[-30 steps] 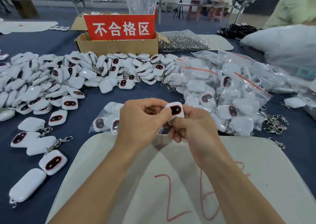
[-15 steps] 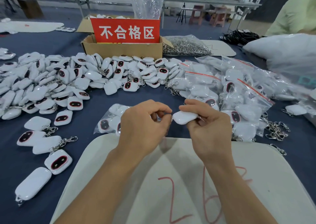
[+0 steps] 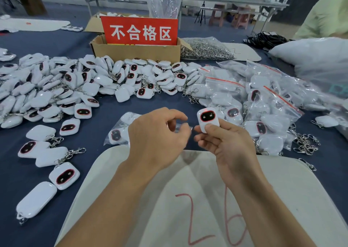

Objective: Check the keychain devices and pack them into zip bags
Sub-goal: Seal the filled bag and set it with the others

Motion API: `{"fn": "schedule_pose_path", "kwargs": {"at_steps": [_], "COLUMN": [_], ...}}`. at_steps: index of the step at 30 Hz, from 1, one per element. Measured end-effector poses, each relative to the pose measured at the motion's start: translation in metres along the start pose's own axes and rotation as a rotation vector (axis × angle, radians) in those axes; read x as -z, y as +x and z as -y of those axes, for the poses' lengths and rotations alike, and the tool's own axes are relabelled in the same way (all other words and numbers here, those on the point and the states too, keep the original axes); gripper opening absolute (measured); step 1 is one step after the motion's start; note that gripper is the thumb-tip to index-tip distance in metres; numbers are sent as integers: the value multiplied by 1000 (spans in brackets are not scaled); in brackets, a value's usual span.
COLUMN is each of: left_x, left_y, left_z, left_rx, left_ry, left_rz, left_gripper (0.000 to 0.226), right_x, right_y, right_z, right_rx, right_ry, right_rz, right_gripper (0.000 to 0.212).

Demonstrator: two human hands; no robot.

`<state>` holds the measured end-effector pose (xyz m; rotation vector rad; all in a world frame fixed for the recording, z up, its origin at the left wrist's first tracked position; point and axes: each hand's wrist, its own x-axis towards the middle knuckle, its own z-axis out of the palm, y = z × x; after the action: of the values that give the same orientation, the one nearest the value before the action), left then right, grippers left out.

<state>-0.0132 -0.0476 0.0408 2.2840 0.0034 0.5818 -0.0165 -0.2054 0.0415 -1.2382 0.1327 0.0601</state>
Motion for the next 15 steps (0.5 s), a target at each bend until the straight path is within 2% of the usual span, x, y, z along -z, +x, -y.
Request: {"fn": "schedule_pose_path", "kwargs": {"at_steps": [3, 5, 9, 12, 14, 15], "left_x": [5, 7, 9, 8, 9, 12], "left_y": [-5, -6, 2, -1, 2, 6], "left_z": [1, 1, 1, 0, 5, 9], "left_rx": [-95, -89, 107, 84, 75, 106], "left_ry": [365, 439, 97, -50, -95, -147], "left_rz": [158, 166, 67, -33, -117, -165], "left_gripper": [59, 69, 46, 22, 16, 16], "right_x": [2, 2, -8, -30, -46, -53], "right_y": [1, -1, -6, -6, 4, 12], "right_z": [0, -1, -8, -7, -5, -5], "right_rx": [40, 89, 99, 131, 171, 214], "right_ry": [-123, -303, -604, -638, -605, -696], "right_rz": [-63, -113, 32, 169, 167, 145], "right_gripper": [15, 9, 5, 13, 22, 20]}}
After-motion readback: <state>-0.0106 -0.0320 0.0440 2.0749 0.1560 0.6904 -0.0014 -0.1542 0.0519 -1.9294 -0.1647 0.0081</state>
